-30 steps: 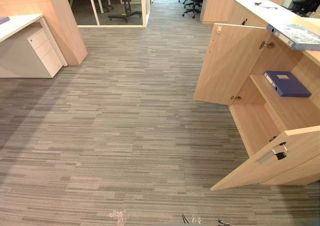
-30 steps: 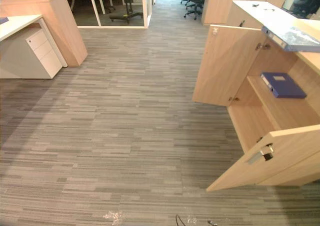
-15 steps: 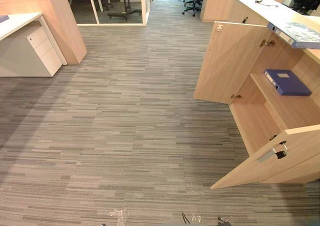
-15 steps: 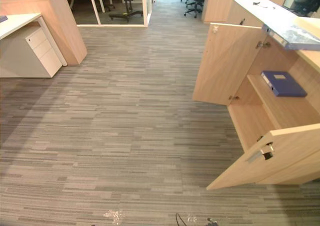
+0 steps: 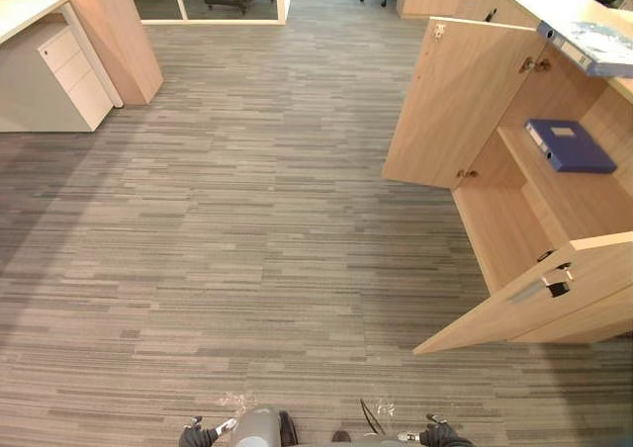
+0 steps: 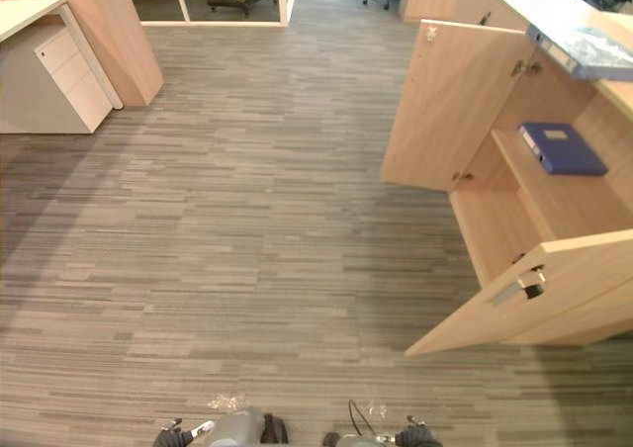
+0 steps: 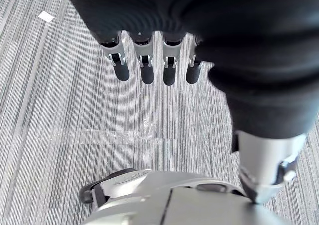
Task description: Walk over to the cabinet, pick up the folder, carry it to the office cabinet, place the folder inside the office cabinet, then close the office cabinet door
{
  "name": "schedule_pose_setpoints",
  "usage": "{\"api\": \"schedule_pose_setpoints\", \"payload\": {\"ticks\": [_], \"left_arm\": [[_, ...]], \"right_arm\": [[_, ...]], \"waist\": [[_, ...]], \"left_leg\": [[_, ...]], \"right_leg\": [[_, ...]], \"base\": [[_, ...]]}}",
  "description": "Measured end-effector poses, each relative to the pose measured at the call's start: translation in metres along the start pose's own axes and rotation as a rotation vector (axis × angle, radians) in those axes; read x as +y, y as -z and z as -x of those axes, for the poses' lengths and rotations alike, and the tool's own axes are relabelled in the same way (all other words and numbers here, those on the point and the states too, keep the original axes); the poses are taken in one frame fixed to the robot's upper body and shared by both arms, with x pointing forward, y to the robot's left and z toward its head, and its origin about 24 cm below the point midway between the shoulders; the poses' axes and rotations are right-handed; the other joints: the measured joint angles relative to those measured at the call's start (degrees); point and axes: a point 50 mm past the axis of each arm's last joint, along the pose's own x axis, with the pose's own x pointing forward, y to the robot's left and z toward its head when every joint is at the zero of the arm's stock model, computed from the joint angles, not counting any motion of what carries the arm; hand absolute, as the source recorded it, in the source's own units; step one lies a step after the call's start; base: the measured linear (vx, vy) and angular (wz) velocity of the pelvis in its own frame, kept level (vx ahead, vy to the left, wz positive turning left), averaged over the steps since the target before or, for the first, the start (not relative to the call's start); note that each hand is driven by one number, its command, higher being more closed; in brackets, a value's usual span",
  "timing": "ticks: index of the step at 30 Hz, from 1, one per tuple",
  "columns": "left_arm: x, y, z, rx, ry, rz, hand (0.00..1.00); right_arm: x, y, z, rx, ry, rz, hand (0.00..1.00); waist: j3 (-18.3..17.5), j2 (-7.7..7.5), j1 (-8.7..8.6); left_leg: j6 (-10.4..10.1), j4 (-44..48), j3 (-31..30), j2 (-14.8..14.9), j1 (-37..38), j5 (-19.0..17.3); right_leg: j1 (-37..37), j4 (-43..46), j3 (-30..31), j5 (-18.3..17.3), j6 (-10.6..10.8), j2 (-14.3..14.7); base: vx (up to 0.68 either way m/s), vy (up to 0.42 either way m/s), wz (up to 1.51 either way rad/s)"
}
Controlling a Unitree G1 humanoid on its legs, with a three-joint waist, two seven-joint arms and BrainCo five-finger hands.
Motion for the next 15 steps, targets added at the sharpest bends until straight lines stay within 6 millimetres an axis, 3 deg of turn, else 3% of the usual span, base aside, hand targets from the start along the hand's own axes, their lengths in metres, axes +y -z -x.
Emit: {"api": "schedule_pose_setpoints", "payload": {"ticks": [2, 5, 6, 7, 8, 9, 10, 12, 14, 15], "left_arm": [[-0.001, 0.0, 0.0, -0.002, 0.001, 0.009, 0.0], [-0.003, -0.001, 0.002, -0.021, 0.005, 0.036, 0.0], [-0.006, 0.0, 0.004, -0.026, 0.01, 0.047, 0.0], [-0.006, 0.001, 0.005, -0.032, 0.009, 0.046, 0.0], [-0.004, -0.001, 0.004, -0.042, 0.006, 0.045, 0.0], [-0.001, -0.005, 0.004, -0.059, 0.0, 0.042, 0.0], [0.0, -0.008, 0.003, -0.074, -0.001, 0.04, 0.0], [-0.002, -0.007, 0.004, -0.07, 0.003, 0.041, 0.0], [-0.003, -0.002, 0.005, -0.061, 0.006, 0.038, 0.0], [-0.004, -0.001, 0.006, -0.063, 0.012, 0.032, 0.0]], "right_arm": [[-0.003, 0.001, 0.0, 0.003, 0.007, -0.016, 0.0], [-0.008, 0.0, 0.0, 0.0, 0.021, -0.024, 0.0], [-0.01, 0.0, -0.001, -0.004, 0.025, -0.023, 0.0], [-0.007, 0.001, 0.0, 0.0, 0.019, -0.027, 0.0], [-0.006, -0.002, -0.001, -0.005, 0.014, -0.03, 0.0], [-0.002, -0.007, -0.001, -0.022, 0.003, -0.034, 0.0], [0.0, -0.014, -0.002, -0.038, -0.002, -0.036, 0.0], [0.002, -0.018, -0.002, -0.048, -0.011, -0.037, 0.0], [0.0, -0.018, -0.002, -0.049, -0.013, -0.062, 0.0], [-0.003, -0.02, -0.002, -0.057, -0.005, -0.074, 0.0]], "waist": [[0.0, 0.04, -0.1], [0.3, 1.35, -0.04], [0.5, 2.35, -0.01], [0.5, 1.98, 0.29], [0.3, 1.34, 0.45], [-0.2, 0.56, 0.45], [-0.5, 0.43, 0.53], [-1.4, 0.47, 1.31], [-2.5, 0.71, 1.35], [-2.6, 0.91, 1.15]], "left_leg": [[-1.1, -4.5, -2.4, 0.2, -2.0, 1.3], [-4.7, -19.0, -6.1, 1.3, -2.5, 7.0], [-5.4, -22.8, -6.7, 2.4, -1.6, 9.7], [-4.0, -21.3, -4.0, 1.1, -0.8, 17.7], [-3.6, -19.7, -3.4, 0.3, -1.3, 17.7], [-0.9, -17.1, -2.1, -1.4, -2.1, 15.1], [0.5, -16.1, -0.6, -2.5, -2.0, 12.9], [2.0, -17.4, 2.5, -4.7, 0.4, 11.0], [3.3, -21.3, 4.2, -8.0, 5.3, 10.3], [4.2, -23.2, 4.8, -9.4, 8.4, 9.9]], "right_leg": [[0.4, 0.3, 0.6, -0.8, 1.3, -2.8], [1.9, 0.8, 1.9, -3.0, 5.4, -6.6], [2.9, 0.8, 2.2, -3.8, 7.3, -7.2], [4.5, 0.7, 2.3, -4.8, 9.2, -10.3], [4.5, 0.7, 2.4, -4.5, 9.5, -11.2], [4.1, 1.1, 2.5, -2.0, 9.5, -13.2], [3.1, 2.3, 3.1, 0.4, 10.7, -15.1], [-0.2, 7.7, 4.7, 2.4, 10.6, -18.5], [-4.6, 19.5, 4.6, 4.4, 8.3, -22.7], [-7.4, 27.6, 3.2, 6.5, 5.1, -25.0]], "base": [[0.18, 0.258, -0.13], [0.3, 0.395, -0.15], [0.38, 0.493, -0.25], [0.39, 0.488, -0.32], [0.48, 0.544, -0.36], [0.39, 0.365, -0.36], [0.41, 0.362, -0.37], [0.39, 0.354, -0.54], [0.42, 0.383, -0.37], [0.5, 0.424, -0.04]]}}
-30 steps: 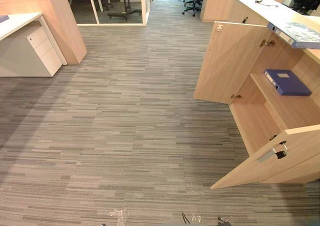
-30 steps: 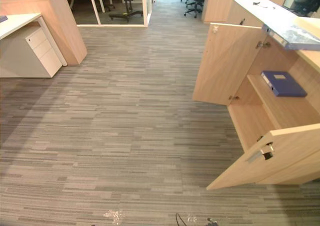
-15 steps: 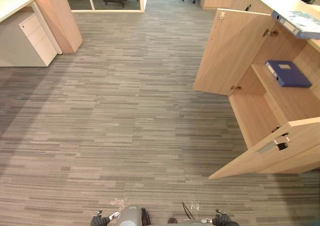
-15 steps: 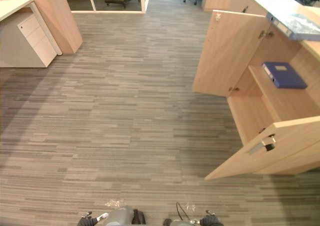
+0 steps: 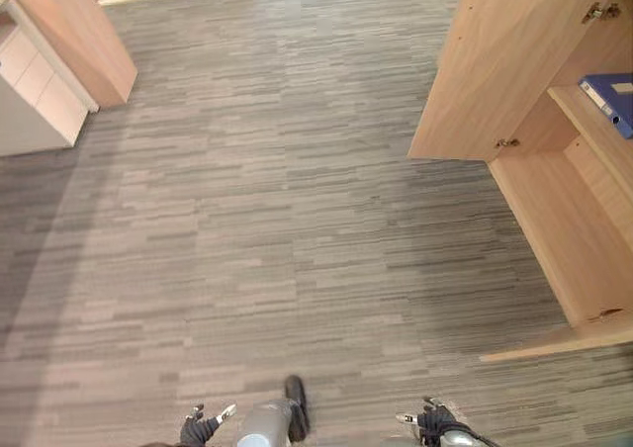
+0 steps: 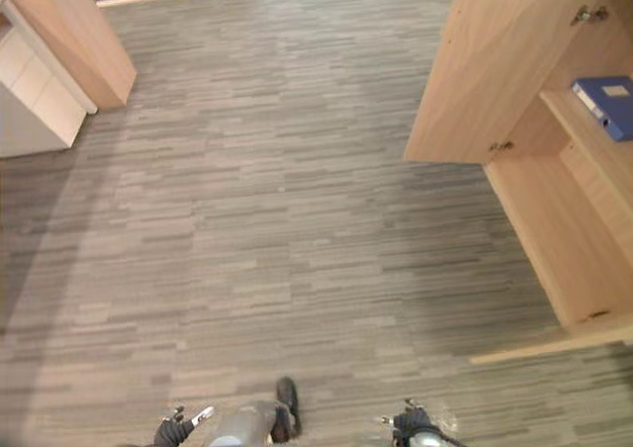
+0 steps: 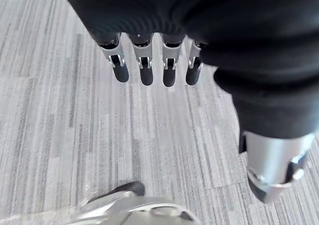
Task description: Walk over to the cabinet, pick up the folder, carry it to the office cabinet, place the folder inside the office cabinet, then close the office cabinet door
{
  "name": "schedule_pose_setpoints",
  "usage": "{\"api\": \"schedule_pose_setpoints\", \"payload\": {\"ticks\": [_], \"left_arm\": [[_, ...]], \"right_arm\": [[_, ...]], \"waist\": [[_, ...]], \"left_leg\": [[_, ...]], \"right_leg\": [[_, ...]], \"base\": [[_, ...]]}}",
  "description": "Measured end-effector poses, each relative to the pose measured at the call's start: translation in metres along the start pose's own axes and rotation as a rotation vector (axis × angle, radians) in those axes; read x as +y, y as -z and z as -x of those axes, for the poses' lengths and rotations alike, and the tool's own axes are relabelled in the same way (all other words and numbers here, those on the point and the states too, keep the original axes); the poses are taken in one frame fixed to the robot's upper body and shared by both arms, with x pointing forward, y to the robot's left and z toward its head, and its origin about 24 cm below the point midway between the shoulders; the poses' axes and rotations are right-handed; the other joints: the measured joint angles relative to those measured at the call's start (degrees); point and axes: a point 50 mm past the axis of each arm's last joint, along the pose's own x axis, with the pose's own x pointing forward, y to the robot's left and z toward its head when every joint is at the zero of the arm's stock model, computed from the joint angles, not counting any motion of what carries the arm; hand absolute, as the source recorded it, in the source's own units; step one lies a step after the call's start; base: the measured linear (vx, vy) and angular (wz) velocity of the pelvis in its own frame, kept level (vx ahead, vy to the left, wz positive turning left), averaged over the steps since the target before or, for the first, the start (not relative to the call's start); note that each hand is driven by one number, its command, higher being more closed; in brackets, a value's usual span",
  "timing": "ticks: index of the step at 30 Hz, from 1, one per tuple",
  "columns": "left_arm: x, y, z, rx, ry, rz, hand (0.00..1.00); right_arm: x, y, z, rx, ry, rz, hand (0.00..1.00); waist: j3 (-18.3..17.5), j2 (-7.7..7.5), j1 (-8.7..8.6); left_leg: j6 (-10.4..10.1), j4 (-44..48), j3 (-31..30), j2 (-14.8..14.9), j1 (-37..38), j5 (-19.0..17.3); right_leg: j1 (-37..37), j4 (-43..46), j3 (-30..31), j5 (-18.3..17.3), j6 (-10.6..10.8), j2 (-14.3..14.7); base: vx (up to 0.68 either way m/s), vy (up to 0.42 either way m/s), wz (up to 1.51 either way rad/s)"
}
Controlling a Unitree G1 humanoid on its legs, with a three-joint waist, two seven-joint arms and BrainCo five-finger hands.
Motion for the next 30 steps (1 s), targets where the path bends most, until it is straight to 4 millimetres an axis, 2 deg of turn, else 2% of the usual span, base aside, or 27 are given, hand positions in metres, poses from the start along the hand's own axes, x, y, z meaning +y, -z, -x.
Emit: {"api": "schedule_pose_setpoints", "payload": {"ticks": [1, 2, 3, 4, 6, 8, 9, 10, 11, 13, 15, 17, 18, 19, 20, 21, 23, 26, 27, 28, 29, 30], "left_arm": [[-0.001, 0.0, 0.0, -0.004, 0.011, -0.008, 0.0], [-0.001, 0.0, 0.0, -0.004, 0.012, -0.009, 0.0], [-0.006, -0.008, -0.002, -0.031, 0.048, -0.059, 0.0], [-0.007, -0.008, -0.002, -0.034, 0.055, -0.081, 0.0], [-0.004, -0.006, -0.002, -0.029, 0.05, -0.096, 0.0], [-0.006, -0.008, -0.003, -0.031, 0.054, -0.096, 0.0], [-0.004, -0.01, -0.004, -0.035, 0.052, -0.107, 0.0], [-0.005, -0.008, -0.004, -0.031, 0.058, -0.132, 0.0], [-0.005, -0.007, -0.003, -0.027, 0.061, -0.139, 0.0], [-0.008, -0.004, -0.003, -0.014, 0.072, -0.164, 0.0], [-0.009, -0.006, -0.004, -0.013, 0.072, -0.166, 0.0], [-0.007, -0.01, -0.006, -0.019, 0.058, -0.135, 0.0], [-0.005, -0.011, -0.006, -0.017, 0.042, -0.103, 0.0], [-0.004, -0.01, -0.006, -0.011, 0.034, -0.082, 0.0], [-0.002, -0.005, -0.005, 0.011, 0.016, -0.028, 0.0], [0.002, 0.0, -0.003, 0.031, -0.007, 0.018, 0.0], [0.002, 0.006, -0.002, 0.051, -0.025, 0.061, 0.0], [0.0, 0.016, 0.003, 0.087, -0.061, 0.121, 0.0], [0.001, 0.017, 0.003, 0.092, -0.073, 0.134, 0.0], [0.002, 0.017, 0.003, 0.093, -0.076, 0.138, 0.0], [0.003, 0.018, 0.003, 0.098, -0.084, 0.147, 0.0], [0.002, 0.019, 0.004, 0.101, -0.089, 0.155, 0.0]], "right_arm": [[-0.002, -0.006, 0.0, -0.028, 0.0, 0.0, 0.0], [-0.002, -0.007, 0.0, -0.032, 0.0, 0.001, 0.0], [-0.002, -0.02, 0.0, -0.094, 0.008, -0.001, 0.0], [-0.001, -0.022, 0.0, -0.107, 0.009, -0.002, 0.0], [0.004, -0.025, 0.0, -0.121, 0.004, -0.007, 0.0], [0.005, -0.032, 0.0, -0.143, 0.001, -0.004, 0.0], [0.008, -0.036, -0.001, -0.149, -0.006, -0.003, 0.0], [0.008, -0.034, -0.001, -0.142, -0.005, -0.009, 0.0], [0.008, -0.032, -0.001, -0.137, -0.003, -0.009, 0.0], [0.005, -0.033, -0.001, -0.137, 0.003, -0.012, 0.0], [0.005, -0.029, -0.001, -0.122, 0.006, -0.013, 0.0], [0.0, -0.012, 0.0, -0.068, 0.025, -0.032, 0.0], [-0.003, -0.003, 0.001, -0.043, 0.034, -0.031, 0.0], [-0.005, 0.0, 0.001, -0.034, 0.038, -0.027, 0.0], [-0.006, 0.007, 0.002, -0.005, 0.039, -0.019, 0.0], [-0.006, 0.014, 0.003, 0.023, 0.039, -0.017, 0.0], [-0.008, 0.017, 0.003, 0.042, 0.043, -0.014, 0.0], [-0.008, 0.019, 0.003, 0.055, 0.046, -0.014, 0.0], [-0.008, 0.018, 0.003, 0.053, 0.048, -0.014, 0.0], [-0.007, 0.017, 0.002, 0.05, 0.047, -0.015, 0.0], [-0.005, 0.016, 0.002, 0.045, 0.044, -0.016, 0.0], [-0.005, 0.015, 0.002, 0.044, 0.044, -0.015, 0.0]], "waist": [[-0.1, -0.07, -0.7], [-0.1, -0.06, -0.84], [2.1, 0.32, -1.22], [2.6, 0.82, -1.61], [3.0, -0.04, -2.22], [3.9, -0.21, -2.96], [4.8, -0.54, -2.72], [4.8, -0.33, -2.85], [4.5, -0.7, -2.77], [3.6, 0.81, -3.01], [3.5, 0.92, -3.45], [3.0, 0.85, -3.75], [2.8, 1.33, -3.77], [2.7, 1.52, -3.61], [2.6, 1.81, -3.44], [2.5, 1.69, -3.17], [2.6, 1.61, -2.19], [2.7, 1.56, -0.5], [2.9, 1.29, -0.32], [3.0, 1.11, -0.3], [3.2, 0.88, -0.34], [3.2, 0.89, -0.35]], "left_leg": [[1.5, -1.8, -0.4, -1.8, 4.5, -0.8], [1.7, -2.2, -0.6, -2.0, 5.4, -1.0], [1.6, -5.5, -3.7, -2.0, 15.7, -1.1], [1.2, -5.8, -3.9, -1.3, 17.3, -1.4], [0.4, -5.9, -4.5, -1.1, 19.2, -2.0], [0.3, -6.7, -5.1, 0.6, 21.4, -5.3], [-1.0, -7.8, -4.4, 1.6, 22.6, -6.5], [-2.8, -8.2, -4.7, 2.8, 23.4, -7.5], [-3.4, -8.3, -4.5, 3.7, 23.9, -8.2], [-5.1, -7.7, -2.9, 7.6, 23.9, -10.3], [-6.0, -4.4, -2.5, 10.3, 23.4, -11.0], [-7.2, 8.7, -2.6, 14.3, 19.5, -10.9], [-9.1, 21.4, -3.1, 17.6, 15.3, -9.5], [-9.9, 28.4, -3.2, 19.3, 12.9, -8.9], [-9.9, 40.7, -2.8, 22.3, 9.1, -9.0], [-9.8, 47.6, -3.1, 23.4, 6.2, -9.3], [-9.7, 50.2, -3.1, 22.9, 2.7, -9.8], [-8.9, 42.7, -4.3, 20.4, -4.5, -11.8], [-8.9, 35.3, -7.4, 18.3, -7.3, -11.9], [-9.2, 31.5, -9.2, 17.3, -7.9, -11.7], [-9.6, 22.2, -14.1, 15.0, -8.2, -11.0], [-10.2, 17.4, -16.9, 14.2, -8.1, -10.1]], "right_leg": [[-5.1, 17.6, -4.1, 0.7, -6.3, -3.9], [-6.0, 20.4, -4.8, 0.4, -6.8, -4.5], [-9.8, 29.4, -16.8, -10.5, -2.9, -1.9], [-10.4, 25.0, -19.5, -11.7, -1.2, -0.3], [-11.4, 15.6, -23.2, -10.7, -1.7, 1.4], [-14.0, 6.3, -23.8, -10.8, -1.5, 5.0], [-15.0, -1.7, -24.2, -9.0, -1.4, 7.0], [-14.5, -5.3, -25.2, -3.2, -4.3, 8.8], [-14.5, -5.2, -25.3, -2.4, -6.2, 9.7], [-15.9, -2.2, -25.5, -7.4, -7.0, 12.8], [-15.5, -1.3, -26.3, -10.5, -7.3, 15.4], [-11.6, -4.1, -26.9, -12.1, -7.5, 18.5], [-8.1, -7.5, -26.9, -11.9, -7.9, 20.9], [-6.2, -9.4, -26.6, -11.7, -8.3, 22.3], [-2.4, -12.6, -25.6, -11.6, -8.4, 25.0], [0.8, -15.2, -24.2, -11.6, -8.3, 26.7], [3.7, -17.4, -21.5, -11.5, -8.2, 27.9], [7.1, -20.6, -16.2, -10.9, -7.2, 28.3], [8.6, -21.7, -13.8, -10.9, -6.4, 27.6], [9.1, -22.0, -12.8, -11.1, -5.9, 27.1], [9.9, -22.2, -11.1, -11.6, -4.6, 25.7], [10.0, -22.2, -10.3, -12.0, -3.8, 25.1]], "base": [[0.41, 0.323, 0.06], [0.73, 0.292, 0.41], [0.66, 0.127, 0.44], [0.68, 0.029, 0.52], [0.22, -0.143, 0.25], [0.21, -0.239, 0.14], [0.19, -0.265, 0.05], [0.17, -0.228, -0.04], [0.25, -0.266, -0.21], [0.36, -0.299, -0.36], [0.48, -0.377, -0.14], [0.4, -0.352, -0.02], [0.35, -0.291, -0.08], [0.44, -0.308, -0.28], [0.48, -0.214, -0.51], [0.47, -0.166, -0.7], [0.32, -0.043, -0.8], [0.32, 0.054, -1.03], [0.27, 0.098, -0.77], [0.29, 0.14, -0.87], [0.24, 0.14, -0.61], [0.31, 0.227, -0.69]]}}
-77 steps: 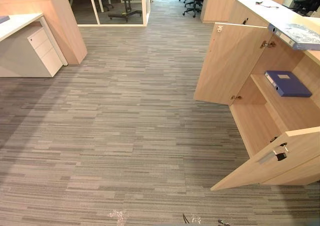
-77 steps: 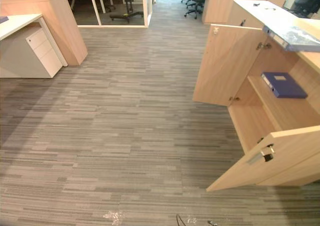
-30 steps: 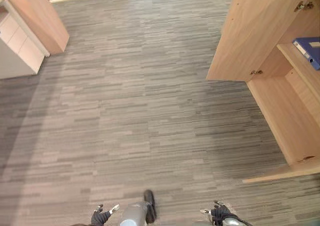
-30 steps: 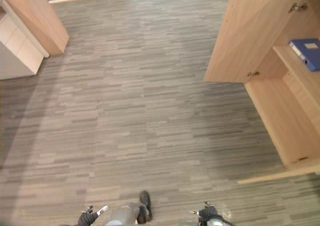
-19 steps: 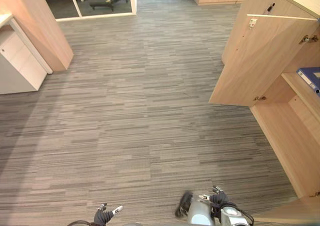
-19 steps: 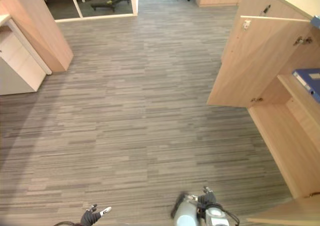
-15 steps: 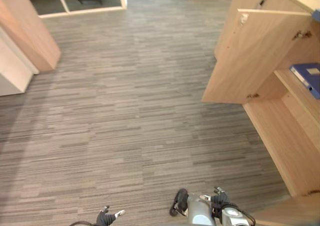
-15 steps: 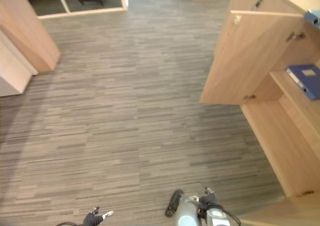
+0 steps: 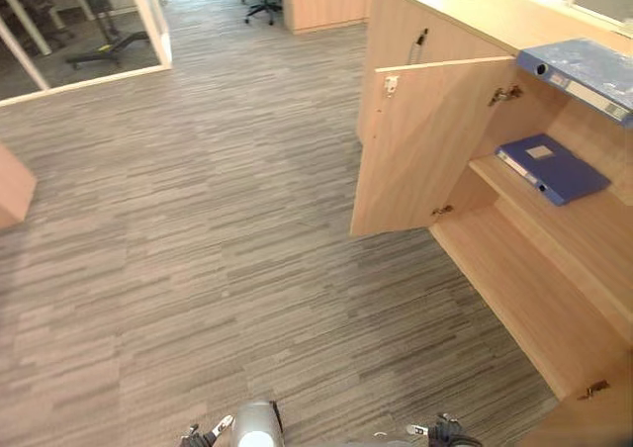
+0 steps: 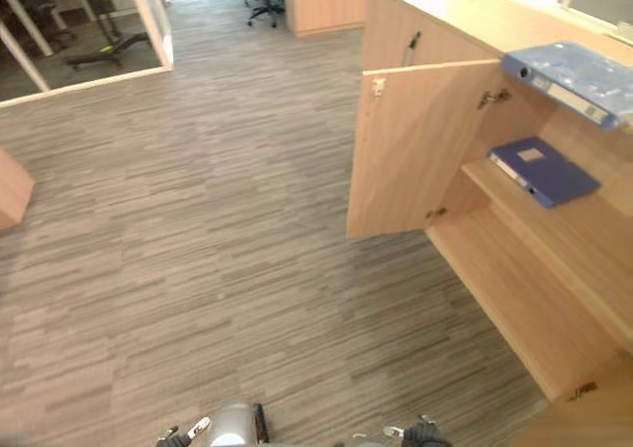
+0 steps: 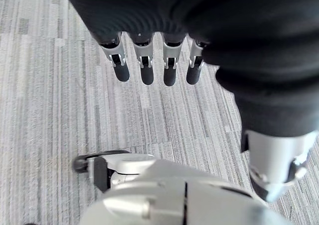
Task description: Walk over to the cabinet, pick up the folder, carry it to the office cabinet, place the folder inside the office cabinet, then close the office cabinet door
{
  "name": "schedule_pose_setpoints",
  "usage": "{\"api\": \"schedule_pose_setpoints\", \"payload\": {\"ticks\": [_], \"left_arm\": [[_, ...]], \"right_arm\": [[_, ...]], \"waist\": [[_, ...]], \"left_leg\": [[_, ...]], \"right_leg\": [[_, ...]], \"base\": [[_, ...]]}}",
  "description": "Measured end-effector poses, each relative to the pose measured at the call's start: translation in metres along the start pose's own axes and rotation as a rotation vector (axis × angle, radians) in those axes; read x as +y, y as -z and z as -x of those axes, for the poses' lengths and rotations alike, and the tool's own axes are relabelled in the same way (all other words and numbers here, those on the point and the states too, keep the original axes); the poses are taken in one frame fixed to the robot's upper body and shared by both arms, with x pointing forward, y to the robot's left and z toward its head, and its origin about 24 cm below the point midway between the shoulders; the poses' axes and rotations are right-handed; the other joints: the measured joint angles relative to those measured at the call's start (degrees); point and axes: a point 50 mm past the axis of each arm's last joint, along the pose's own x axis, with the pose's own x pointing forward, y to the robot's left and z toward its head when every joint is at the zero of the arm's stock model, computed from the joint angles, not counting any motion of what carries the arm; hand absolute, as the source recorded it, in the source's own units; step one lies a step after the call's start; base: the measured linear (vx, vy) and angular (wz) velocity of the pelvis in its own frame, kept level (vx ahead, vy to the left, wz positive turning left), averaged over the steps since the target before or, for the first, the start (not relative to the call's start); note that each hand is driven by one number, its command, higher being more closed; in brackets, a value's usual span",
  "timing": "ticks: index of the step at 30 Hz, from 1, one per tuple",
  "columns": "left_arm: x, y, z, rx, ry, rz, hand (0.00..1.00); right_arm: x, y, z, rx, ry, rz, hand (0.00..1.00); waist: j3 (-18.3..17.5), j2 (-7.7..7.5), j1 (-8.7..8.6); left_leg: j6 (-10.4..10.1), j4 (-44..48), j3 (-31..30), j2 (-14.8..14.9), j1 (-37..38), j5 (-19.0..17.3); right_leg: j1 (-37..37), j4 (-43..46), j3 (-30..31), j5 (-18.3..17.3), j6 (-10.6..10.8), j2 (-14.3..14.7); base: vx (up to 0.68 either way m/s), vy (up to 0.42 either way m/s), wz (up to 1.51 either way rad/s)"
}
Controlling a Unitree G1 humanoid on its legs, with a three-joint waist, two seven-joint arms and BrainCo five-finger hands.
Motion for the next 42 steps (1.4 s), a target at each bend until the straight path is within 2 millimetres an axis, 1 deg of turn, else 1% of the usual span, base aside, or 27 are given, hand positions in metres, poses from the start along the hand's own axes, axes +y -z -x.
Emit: {"api": "schedule_pose_setpoints", "payload": {"ticks": [2, 3, 4, 5, 6, 7, 8, 9, 10, 11, 12, 15, 17, 19, 20, 21, 22, 24, 25, 27, 32, 34, 35, 36, 37, 39, 42], "left_arm": [[0.001, 0.006, 0.002, 0.016, -0.02, 0.008, 0.0], [0.002, 0.009, 0.003, 0.023, -0.024, 0.01, 0.0], [0.006, 0.013, 0.004, 0.039, -0.043, 0.021, 0.0], [0.008, 0.017, 0.005, 0.056, -0.067, 0.055, 0.0], [0.012, 0.017, 0.004, 0.061, -0.082, 0.07, 0.0], [0.015, 0.019, 0.004, 0.07, -0.096, 0.093, 0.0], [0.016, 0.019, 0.004, 0.074, -0.103, 0.11, 0.0], [0.019, 0.021, 0.004, 0.085, -0.117, 0.136, 0.0], [0.02, 0.021, 0.004, 0.087, -0.119, 0.141, 0.0], [0.024, 0.02, 0.003, 0.084, -0.132, 0.153, 0.0], [0.029, 0.017, 0.002, 0.073, -0.145, 0.153, 0.0], [0.036, 0.009, -0.001, 0.038, -0.155, 0.136, 0.0], [0.03, 0.0, -0.003, 0.015, -0.142, 0.137, 0.0], [0.022, -0.015, -0.007, -0.018, -0.12, 0.14, 0.0], [0.014, -0.023, -0.009, -0.035, -0.096, 0.131, 0.0], [0.011, -0.033, -0.011, -0.064, -0.08, 0.11, 0.0], [0.009, -0.039, -0.012, -0.079, -0.073, 0.101, 0.0], [0.002, -0.052, -0.013, -0.121, -0.039, 0.062, 0.0], [-0.005, -0.053, -0.013, -0.123, -0.014, 0.037, 0.0], [-0.031, -0.038, -0.005, -0.081, 0.067, 0.013, 0.0], [-0.032, -0.035, -0.004, -0.077, 0.082, 0.001, 0.0], [-0.029, -0.033, -0.005, -0.066, 0.075, 0.016, 0.0], [-0.027, -0.031, -0.005, -0.058, 0.063, 0.036, 0.0], [-0.026, -0.032, -0.005, -0.058, 0.06, 0.045, 0.0], [-0.025, -0.032, -0.005, -0.061, 0.054, 0.067, 0.0], [-0.023, -0.035, -0.006, -0.069, 0.044, 0.085, 0.0], [-0.021, -0.04, -0.006, -0.089, 0.036, 0.103, 0.0]], "right_arm": [[0.0, 0.001, 0.0, 0.002, 0.006, 0.005, 0.0], [-0.001, 0.002, 0.0, 0.004, 0.008, 0.01, 0.0], [0.0, 0.006, 0.001, 0.011, 0.007, 0.02, 0.0], [0.0, 0.011, 0.002, 0.026, 0.007, 0.016, 0.0], [0.005, 0.014, 0.003, 0.032, -0.007, 0.011, 0.0], [0.005, 0.013, 0.003, 0.031, -0.015, 0.002, 0.0], [0.003, 0.013, 0.003, 0.029, -0.012, -0.013, 0.0], [-0.001, 0.011, 0.002, 0.02, -0.005, -0.034, 0.0], [-0.001, 0.011, 0.002, 0.019, -0.004, -0.037, 0.0], [-0.003, 0.009, 0.003, 0.006, -0.003, -0.054, 0.0], [-0.003, 0.005, 0.003, -0.017, -0.003, -0.057, 0.0], [0.001, -0.001, 0.003, -0.049, -0.02, -0.058, 0.0], [0.002, -0.008, 0.001, -0.066, -0.031, -0.045, 0.0], [0.002, -0.016, 0.0, -0.083, -0.035, -0.04, 0.0], [0.001, -0.024, -0.001, -0.106, -0.04, -0.018, 0.0], [0.003, -0.03, -0.001, -0.127, -0.051, 0.015, 0.0], [0.005, -0.03, 0.0, -0.13, -0.058, 0.026, 0.0], [0.009, -0.025, 0.001, -0.119, -0.071, 0.041, 0.0], [0.011, -0.014, 0.001, -0.086, -0.075, 0.039, 0.0], [0.004, -0.01, 0.001, -0.069, -0.057, 0.04, 0.0], [0.001, 0.007, 0.003, -0.005, -0.034, -0.037, 0.0], [0.001, 0.016, 0.004, 0.024, -0.031, -0.05, 0.0], [0.001, 0.024, 0.006, 0.049, -0.026, -0.058, 0.0], [0.001, 0.027, 0.006, 0.059, -0.022, -0.063, 0.0], [0.001, 0.028, 0.006, 0.066, -0.018, -0.063, 0.0], [-0.001, 0.026, 0.006, 0.062, -0.004, -0.058, 0.0], [0.002, 0.024, 0.005, 0.067, -0.009, -0.047, 0.0]], "waist": [[-0.1, 0.13, 0.13], [-0.4, 0.26, 0.14], [-1.0, -0.39, 0.41], [-1.4, -0.95, 1.34], [-1.9, -2.13, 1.51], [-2.3, -2.76, 1.71], [-2.4, -2.7, 2.03], [-2.3, -2.68, 2.03], [-2.3, -2.67, 1.95], [-2.3, -2.56, 1.18], [-2.5, -2.34, 0.85], [-4.0, -2.41, 0.99], [-3.8, -2.18, 0.92], [-2.8, -1.05, 0.67], [-1.6, 0.16, 0.17], [-1.3, 0.55, -0.12], [-1.3, 0.14, -0.43], [-1.4, -2.84, -0.46], [-1.2, -4.32, -0.49], [-1.9, -2.08, -1.02], [-2.7, -1.45, -1.63], [-3.5, -1.54, -1.61], [-4.3, -1.59, -1.61], [-4.3, -1.46, -1.6], [-4.4, -1.19, -1.35], [-4.4, -0.98, -0.51], [-4.0, -1.13, 0.46]], "left_leg": [[-1.2, -11.8, -7.3, -1.3, 1.1, 3.8], [-1.4, -12.1, -7.8, -1.5, 1.1, 4.7], [-1.0, -10.0, -6.8, -2.9, 1.1, 9.1], [0.4, -7.9, -4.1, -4.9, 2.1, 12.8], [1.3, -7.0, -2.3, -6.4, 2.2, 12.3], [3.5, -7.5, 0.8, -8.2, 4.1, 10.6], [4.9, -8.6, 2.8, -9.3, 6.2, 9.8], [6.5, -12.4, 5.9, -11.0, 11.0, 9.4], [6.8, -13.1, 6.3, -11.4, 11.8, 9.4], [7.6, -15.8, 7.8, -12.3, 14.9, 9.3], [8.4, -19.7, 10.1, -12.6, 19.0, 9.6], [8.5, -24.1, 15.3, -12.6, 20.8, 9.8], [8.5, -25.0, 17.9, -12.0, 21.0, 9.9], [8.2, -25.5, 19.4, -9.8, 21.6, 9.8], [7.0, -25.5, 20.6, -7.0, 23.1, 9.3], [5.8, -25.7, 21.8, -4.7, 24.3, 8.9], [5.3, -26.0, 22.2, -4.0, 24.9, 8.7], [3.0, -26.2, 22.9, -3.8, 27.1, 8.4], [0.9, -26.3, 22.8, -4.0, 28.8, 7.7], [-0.4, -26.3, 22.2, -1.0, 29.0, 6.9], [-1.7, -23.7, 21.3, 4.7, 29.7, 6.1], [-2.1, -16.3, 21.2, 7.0, 27.6, 5.7], [-2.1, -5.1, 20.6, 9.9, 23.2, 5.3], [-2.0, 0.2, 20.1, 11.2, 21.4, 5.3], [-1.4, 11.8, 18.1, 13.0, 17.5, 4.8], [-0.8, 26.3, 16.9, 13.2, 12.4, 2.4], [0.1, 30.5, 16.4, 10.5, 7.0, -1.1]], "right_leg": [[1.4, 0.7, 3.0, -2.1, 3.8, -2.5], [1.8, 1.0, 3.7, -2.7, 4.9, -3.1], [2.0, 2.5, 5.4, -4.2, 7.4, -5.8], [1.7, 5.3, 7.4, -5.0, 9.6, -9.3], [1.1, 7.5, 7.8, -5.1, 10.4, -11.4], [-2.1, 12.8, 8.6, -3.5, 11.9, -15.0], [-4.3, 17.2, 9.1, -1.5, 10.6, -17.3], [-7.5, 25.6, 7.7, 1.9, 5.7, -21.5], [-7.8, 27.4, 7.0, 2.2, 4.5, -22.5], [-9.8, 34.8, 2.7, 2.7, 1.4, -25.8], [-10.7, 40.3, -5.1, 2.8, 0.0, -28.6], [-12.7, 40.5, -19.7, 2.7, 0.2, -30.2], [-13.6, 36.7, -22.0, 1.6, 2.0, -28.9], [-14.5, 33.9, -21.8, -1.7, 4.6, -25.2], [-15.1, 32.8, -21.8, -4.2, 5.0, -21.9], [-17.0, 31.9, -21.5, -4.8, 4.5, -19.8], [-18.1, 31.1, -21.3, -4.7, 4.5, -19.4], [-19.6, 22.8, -20.6, -1.2, 3.0, -19.1], [-18.8, 20.9, -19.4, 3.8, 0.8, -18.8], [-18.8, 21.2, -19.8, 0.6, 0.5, -15.2], [-16.3, 20.6, -21.5, -4.0, 0.1, -9.7], [-13.7, 17.1, -21.7, -4.1, 0.2, -7.5], [-11.0, 13.3, -21.7, -3.4, 0.0, -5.7], [-9.9, 12.2, -21.5, -3.1, -0.1, -4.9], [-8.2, 10.9, -20.8, -3.2, -0.3, -4.0], [-5.2, 8.8, -17.6, -3.3, -0.2, -2.9], [-2.1, 7.2, -14.4, -3.0, 0.2, -3.5]], "base": [[0.35, 0.32, -0.66], [0.42, 0.417, -0.66], [0.57, 0.59, -0.84], [0.49, 0.508, -0.85], [0.56, 0.593, -0.89], [0.34, 0.375, -0.72], [0.55, 0.637, -1.03], [0.28, 0.36, -0.8], [0.31, 0.397, -0.69], [0.19, 0.292, -0.56], [0.21, 0.338, -0.67], [0.1, 0.161, -0.89], [0.16, 0.036, -1.04], [0.15, -0.07, -1.01], [0.1, -0.157, -0.75], [0.09, -0.182, -0.62], [0.1, -0.25, -0.35], [0.12, -0.301, -0.11], [0.2, -0.396, -0.22], [0.21, -0.355, -0.27], [0.22, -0.249, 0.03], [0.36, -0.239, -0.08], [0.29, -0.163, -0.09], [0.33, -0.103, -0.27], [0.27, -0.036, -0.34], [0.28, 0.029, -0.68], [0.26, 0.101, -0.76]]}}
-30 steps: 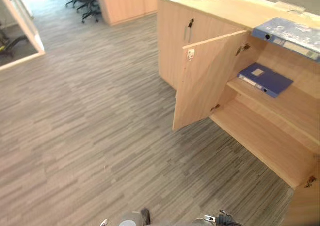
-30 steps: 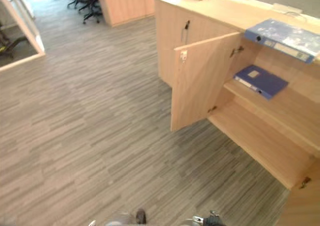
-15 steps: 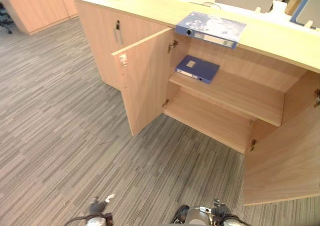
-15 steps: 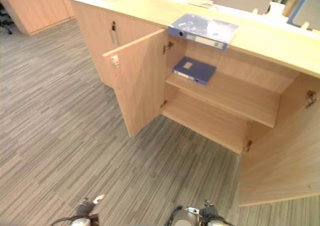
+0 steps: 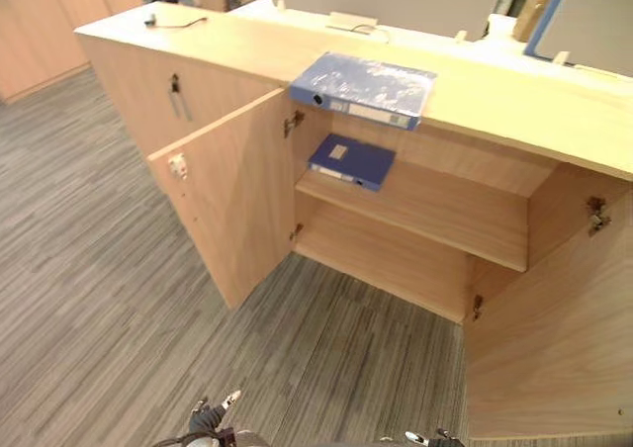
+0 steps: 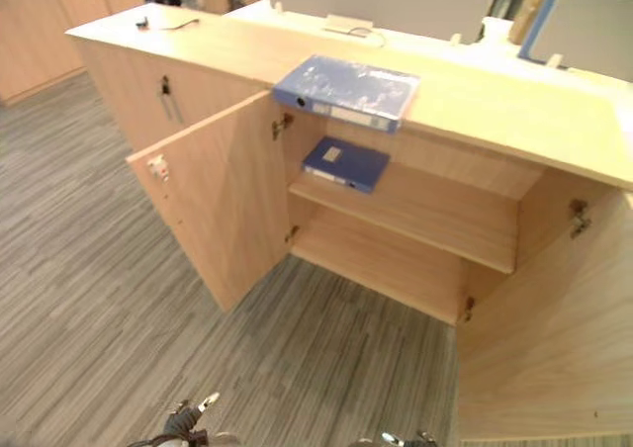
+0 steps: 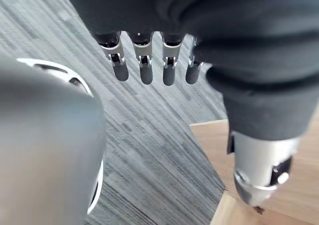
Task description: Walk over to the cabinet, pick up the folder, carry it to the office cabinet, place the folder inside the office cabinet, then close the office cabinet door
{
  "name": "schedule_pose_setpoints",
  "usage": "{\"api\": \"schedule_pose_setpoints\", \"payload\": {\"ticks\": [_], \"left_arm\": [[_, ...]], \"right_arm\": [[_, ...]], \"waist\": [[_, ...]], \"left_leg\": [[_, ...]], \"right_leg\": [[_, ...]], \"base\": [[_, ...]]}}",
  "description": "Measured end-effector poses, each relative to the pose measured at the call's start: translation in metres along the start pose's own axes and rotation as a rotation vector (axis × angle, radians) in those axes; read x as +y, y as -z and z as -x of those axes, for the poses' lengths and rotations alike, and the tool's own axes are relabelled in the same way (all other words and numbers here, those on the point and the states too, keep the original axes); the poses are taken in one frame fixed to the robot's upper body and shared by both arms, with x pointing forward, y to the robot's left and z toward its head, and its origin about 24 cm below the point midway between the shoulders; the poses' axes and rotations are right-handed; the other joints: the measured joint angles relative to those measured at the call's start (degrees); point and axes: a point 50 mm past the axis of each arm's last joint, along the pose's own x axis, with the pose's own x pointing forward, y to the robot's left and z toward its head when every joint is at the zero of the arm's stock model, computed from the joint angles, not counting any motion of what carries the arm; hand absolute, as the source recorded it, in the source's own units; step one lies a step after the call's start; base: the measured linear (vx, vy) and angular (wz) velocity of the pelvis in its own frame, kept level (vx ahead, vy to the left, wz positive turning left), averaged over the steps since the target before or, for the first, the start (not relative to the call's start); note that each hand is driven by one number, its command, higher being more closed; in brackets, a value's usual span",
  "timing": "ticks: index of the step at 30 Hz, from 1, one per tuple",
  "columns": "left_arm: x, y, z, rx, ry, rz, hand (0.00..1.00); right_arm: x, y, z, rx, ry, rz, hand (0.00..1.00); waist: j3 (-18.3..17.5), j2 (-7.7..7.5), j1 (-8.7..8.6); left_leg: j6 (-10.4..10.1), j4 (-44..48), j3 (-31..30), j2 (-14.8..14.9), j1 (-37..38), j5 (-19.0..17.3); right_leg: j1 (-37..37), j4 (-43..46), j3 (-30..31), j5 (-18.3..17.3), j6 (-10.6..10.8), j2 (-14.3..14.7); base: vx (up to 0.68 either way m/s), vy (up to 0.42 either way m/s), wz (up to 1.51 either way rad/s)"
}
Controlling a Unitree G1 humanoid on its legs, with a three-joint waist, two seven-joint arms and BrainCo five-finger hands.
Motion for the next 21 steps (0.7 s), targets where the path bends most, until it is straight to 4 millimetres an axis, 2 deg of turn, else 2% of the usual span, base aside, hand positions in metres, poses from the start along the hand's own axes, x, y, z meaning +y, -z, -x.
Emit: {"api": "schedule_pose_setpoints", "payload": {"ticks": [1, 2, 3, 4, 5, 6, 7, 8, 9, 11, 12, 13, 16, 18, 19, 21], "left_arm": [[-0.002, -0.005, 0.0, -0.026, 0.0, 0.02, 0.0], [-0.002, -0.008, 0.0, -0.035, -0.001, 0.029, 0.0], [-0.004, -0.011, -0.001, -0.047, -0.001, 0.038, 0.0], [-0.003, -0.008, 0.0, -0.039, -0.012, 0.045, 0.0], [0.0, -0.007, 0.0, -0.036, -0.023, 0.062, 0.0], [0.007, -0.01, -0.002, -0.042, -0.045, 0.053, 0.0], [0.009, -0.01, -0.002, -0.045, -0.055, 0.059, 0.0], [0.014, -0.009, -0.003, -0.033, -0.077, 0.067, 0.0], [0.017, -0.006, -0.003, -0.022, -0.084, 0.065, 0.0], [0.027, 0.011, 0.001, 0.028, -0.116, 0.07, 0.0], [0.031, 0.021, 0.004, 0.066, -0.125, 0.062, 0.0], [0.036, 0.034, 0.008, 0.111, -0.142, 0.064, 0.0], [0.043, 0.049, 0.013, 0.154, -0.163, 0.074, 0.0], [0.043, 0.054, 0.016, 0.168, -0.166, 0.075, 0.0], [0.04, 0.053, 0.016, 0.166, -0.163, 0.082, 0.0], [0.038, 0.05, 0.014, 0.157, -0.156, 0.086, 0.0]], "right_arm": [[0.004, -0.009, -0.001, -0.014, -0.006, 0.038, 0.0], [0.005, -0.015, -0.002, -0.029, -0.004, 0.045, 0.0], [0.008, -0.026, -0.003, -0.058, 0.004, 0.049, 0.0], [0.008, -0.03, -0.003, -0.073, 0.006, 0.067, 0.0], [0.014, -0.032, -0.003, -0.081, -0.01, 0.068, 0.0], [0.027, -0.028, -0.001, -0.073, -0.045, 0.069, 0.0], [0.032, -0.032, -0.001, -0.081, -0.058, 0.078, 0.0], [0.033, -0.035, -0.001, -0.091, -0.062, 0.088, 0.0], [0.033, -0.035, -0.001, -0.092, -0.061, 0.089, 0.0], [0.036, -0.042, -0.002, -0.105, -0.073, 0.091, 0.0], [0.037, -0.042, -0.001, -0.108, -0.082, 0.088, 0.0], [0.036, -0.036, -0.001, -0.091, -0.083, 0.072, 0.0], [0.028, -0.016, 0.0, -0.037, -0.065, 0.028, 0.0], [0.02, -0.01, 0.0, -0.019, -0.047, 0.004, 0.0], [0.014, -0.012, -0.001, -0.029, -0.038, 0.001, 0.0], [0.01, -0.015, -0.001, -0.05, -0.033, -0.01, 0.0]], "waist": [[0.4, -0.13, 0.9], [0.6, -0.19, 1.25], [1.0, -0.15, 1.83], [0.8, 0.86, 2.41], [0.9, 0.69, 2.7], [0.6, -1.5, 2.51], [0.8, -2.21, 2.79], [1.0, -2.59, 3.25], [1.0, -2.64, 3.19], [0.9, -2.68, 4.25], [0.9, -2.7, 4.19], [0.7, -2.6, 4.12], [0.1, -2.71, 3.88], [-0.9, -2.09, 3.36], [-1.1, -1.63, 2.68], [-1.2, -1.61, 1.61]], "left_leg": [[0.2, -3.5, -1.6, -2.8, -3.8, -1.4], [0.6, -6.1, -2.5, -4.2, -5.0, -1.6], [1.5, -14.1, -5.2, -7.4, -7.0, -1.5], [2.2, -26.7, -9.8, -10.2, -7.0, 5.3], [2.8, -26.5, -10.1, -11.5, -6.5, 6.0], [3.4, -29.8, -9.6, -14.1, -5.0, 7.0], [3.7, -30.2, -11.3, -15.8, -4.8, 7.3], [3.7, -30.0, -14.6, -18.4, -4.8, 7.2], [3.9, -29.9, -14.8, -19.3, -4.7, 7.1], [4.9, -30.6, -14.5, -20.6, -3.8, 6.5], [5.2, -31.8, -14.0, -20.9, -2.5, 6.4], [5.2, -34.6, -13.2, -21.2, -0.2, 6.4], [6.3, -43.4, -10.7, -22.5, 6.3, 8.2], [6.8, -48.2, -10.3, -23.7, 9.3, 9.7], [7.1, -50.3, -10.2, -24.2, 10.8, 10.0], [6.8, -53.0, -9.6, -25.4, 13.1, 9.7]], "right_leg": [[1.1, 0.0, 2.1, 0.2, 0.4, -1.3], [1.4, 0.1, 3.0, 0.3, 0.8, -2.1], [2.3, 0.2, 4.5, 0.1, 2.8, -3.8], [2.7, 0.7, 6.0, -0.8, 6.2, -4.2], [3.1, 1.1, 7.3, -1.3, 7.8, -5.4], [3.1, 0.2, 8.6, -1.3, 7.7, -6.7], [2.5, -2.2, 9.1, -0.4, 6.8, -6.8], [3.0, -4.0, 9.3, 1.0, 7.1, -7.3], [3.7, -5.0, 9.3, 1.7, 7.2, -7.7], [4.2, -6.1, 9.8, 3.2, 8.9, -9.0], [4.5, -6.3, 10.8, 3.8, 9.1, -9.5], [4.5, -6.1, 12.2, 4.9, 10.1, -10.2], [3.3, -3.8, 15.3, 5.6, 10.0, -12.2], [-0.4, 2.0, 17.5, 5.6, 10.0, -13.9], [-3.7, 8.2, 18.6, 5.6, 9.9, -15.4], [-8.3, 17.5, 18.2, 6.3, 8.0, -18.4]], "base": [[0.23, 0.18, -0.69], [0.27, 0.266, -0.79], [0.23, 0.29, -0.65], [0.25, 0.316, -0.57], [0.3, 0.301, -0.12], [0.28, 0.232, 0.24], [0.23, 0.2, 0.49], [0.13, 0.121, 0.43], [0.12, 0.123, 0.3], [0.2, 0.14, -0.16], [0.2, 0.137, -0.48], [0.15, 0.103, -0.53], [0.11, 0.083, -0.68], [0.05, 0.088, -0.59], [0.06, 0.171, -0.44], [0.04, 0.188, -0.34]]}}
